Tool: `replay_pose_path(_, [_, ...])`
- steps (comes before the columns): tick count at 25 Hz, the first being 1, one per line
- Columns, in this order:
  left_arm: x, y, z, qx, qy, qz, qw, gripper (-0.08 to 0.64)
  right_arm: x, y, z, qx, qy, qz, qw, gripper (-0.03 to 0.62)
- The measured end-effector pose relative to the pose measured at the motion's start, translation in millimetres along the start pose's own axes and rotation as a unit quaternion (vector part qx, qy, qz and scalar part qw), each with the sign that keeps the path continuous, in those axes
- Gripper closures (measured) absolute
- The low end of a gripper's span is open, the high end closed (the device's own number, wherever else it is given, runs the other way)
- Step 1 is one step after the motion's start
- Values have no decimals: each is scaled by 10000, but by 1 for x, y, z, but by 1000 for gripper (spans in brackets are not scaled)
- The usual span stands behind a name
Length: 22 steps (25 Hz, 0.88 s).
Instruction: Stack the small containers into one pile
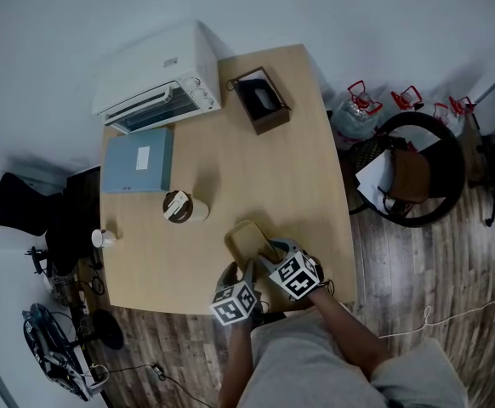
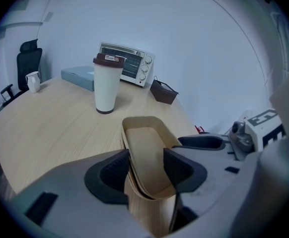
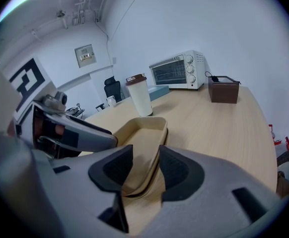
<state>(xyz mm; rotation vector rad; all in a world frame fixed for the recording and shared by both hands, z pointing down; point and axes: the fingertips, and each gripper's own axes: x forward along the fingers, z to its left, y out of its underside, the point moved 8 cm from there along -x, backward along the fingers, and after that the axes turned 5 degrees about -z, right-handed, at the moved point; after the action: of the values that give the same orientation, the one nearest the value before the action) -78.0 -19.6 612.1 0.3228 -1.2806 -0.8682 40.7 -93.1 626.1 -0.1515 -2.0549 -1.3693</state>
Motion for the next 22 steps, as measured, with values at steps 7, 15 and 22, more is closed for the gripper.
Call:
replay_pose_path(7, [-8,-2,6,-87,-123,-120,9998,348,-3,-1,-7,-11,48,-18,10000,423])
replay_pose_path(15, [-31,9,17,-283,-307,-288,9987,350,-2,2,-8,14,-29,-47,10000,423])
replay_pose_path(22, [-50,16,28,-379,-367,-477,9975,354,-5,3,4,-135,-4,14,9999,423])
